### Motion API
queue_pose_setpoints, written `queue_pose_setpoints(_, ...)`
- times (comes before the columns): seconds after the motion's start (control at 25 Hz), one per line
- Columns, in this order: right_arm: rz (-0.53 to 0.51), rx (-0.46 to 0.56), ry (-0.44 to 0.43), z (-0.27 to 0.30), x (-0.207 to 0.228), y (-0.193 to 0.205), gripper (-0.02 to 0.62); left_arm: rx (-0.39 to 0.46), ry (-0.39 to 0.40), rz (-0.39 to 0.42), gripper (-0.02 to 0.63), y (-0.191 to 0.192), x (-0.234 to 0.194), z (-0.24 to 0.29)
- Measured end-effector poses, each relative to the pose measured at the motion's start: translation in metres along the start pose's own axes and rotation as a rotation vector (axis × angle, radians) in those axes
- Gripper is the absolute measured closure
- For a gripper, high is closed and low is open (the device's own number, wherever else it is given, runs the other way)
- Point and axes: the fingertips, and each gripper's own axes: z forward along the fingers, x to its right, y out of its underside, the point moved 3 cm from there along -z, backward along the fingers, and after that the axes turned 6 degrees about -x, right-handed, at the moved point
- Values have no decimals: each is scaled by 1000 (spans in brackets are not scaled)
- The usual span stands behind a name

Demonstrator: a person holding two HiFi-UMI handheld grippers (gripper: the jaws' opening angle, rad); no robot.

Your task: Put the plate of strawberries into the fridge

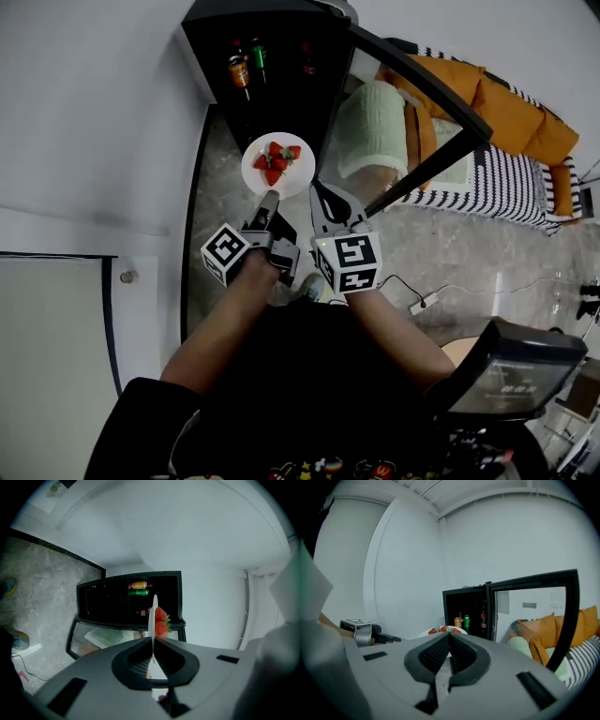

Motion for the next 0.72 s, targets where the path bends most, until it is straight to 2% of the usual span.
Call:
queue_pose_setpoints(0.24,12,7,-35,-21,28,6,591,24,-27,23,591,31,3,10)
queue_pose_setpoints(0.36,19,11,-38,-22,32,5,591,29,-28,31,591,32,6,13)
queue_pose_setpoints(0.72,14,33,-7,-40,39,12,591,-13,-22,45,589,47,0,21)
